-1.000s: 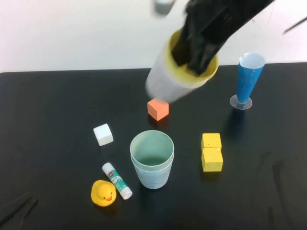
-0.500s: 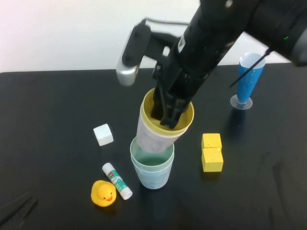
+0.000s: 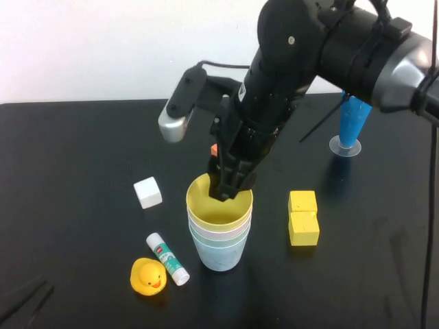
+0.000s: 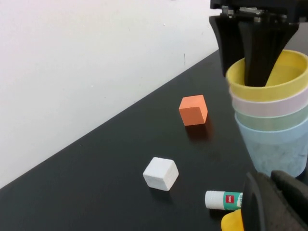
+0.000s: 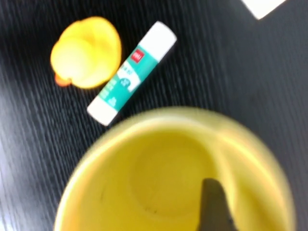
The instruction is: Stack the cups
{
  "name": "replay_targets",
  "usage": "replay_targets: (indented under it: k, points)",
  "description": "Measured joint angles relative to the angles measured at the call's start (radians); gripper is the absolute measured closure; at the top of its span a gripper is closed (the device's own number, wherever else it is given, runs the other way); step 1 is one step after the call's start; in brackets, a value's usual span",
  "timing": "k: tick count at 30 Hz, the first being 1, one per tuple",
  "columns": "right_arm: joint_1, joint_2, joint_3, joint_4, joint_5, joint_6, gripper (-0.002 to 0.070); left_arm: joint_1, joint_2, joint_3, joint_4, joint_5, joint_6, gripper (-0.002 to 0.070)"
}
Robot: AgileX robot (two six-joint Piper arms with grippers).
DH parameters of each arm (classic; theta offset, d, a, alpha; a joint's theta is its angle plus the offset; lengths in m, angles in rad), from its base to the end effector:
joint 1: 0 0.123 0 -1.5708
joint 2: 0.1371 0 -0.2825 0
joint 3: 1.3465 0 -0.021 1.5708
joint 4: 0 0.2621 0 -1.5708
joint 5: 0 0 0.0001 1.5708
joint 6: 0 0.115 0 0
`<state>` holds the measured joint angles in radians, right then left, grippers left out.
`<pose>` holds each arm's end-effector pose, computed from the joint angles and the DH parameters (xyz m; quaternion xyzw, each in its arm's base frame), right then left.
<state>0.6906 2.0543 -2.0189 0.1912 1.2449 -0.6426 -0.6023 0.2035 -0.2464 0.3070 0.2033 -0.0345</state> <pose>0.3469 0.3135 0.2824 -0.5943 0.7765 0.0990 0.1845 0.0909 -0.0539 0.2648 0.2879 0.6701 -0.0923 0.6779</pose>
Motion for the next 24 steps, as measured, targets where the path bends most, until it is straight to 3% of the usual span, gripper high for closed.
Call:
replay_targets:
  k: [3,6,8,12,14,20,24]
  points:
    - [0.000,-0.015,-0.023,0.000,0.000,0.019,0.0257,0.000,0.000,0.000,0.000,0.000,0.000,0.0673]
    - [0.000,-0.060,-0.055,-0.002,0.000,0.023,0.0281,0.000,0.000,0.000,-0.004,-0.004,-0.016,0.0673]
    - [0.000,-0.112,-0.071,-0.022,0.000,0.024,0.0334,0.000,0.000,0.000,-0.011,-0.015,-0.045,0.0673]
    - [0.000,-0.246,-0.079,-0.140,0.002,0.039,0.0550,0.000,0.000,0.000,-0.017,-0.030,-0.128,0.0673]
    - [0.000,-0.324,-0.080,-0.242,0.002,0.067,0.0621,0.000,0.000,0.000,-0.019,-0.033,-0.163,0.0673]
    - [0.000,-0.560,-0.065,-0.502,0.002,0.092,0.0666,0.000,0.000,0.000,-0.019,-0.053,-0.220,0.0673]
    - [0.000,-0.720,0.059,-0.548,0.002,0.100,0.0669,0.000,0.000,0.000,-0.019,-0.055,-0.228,0.0673]
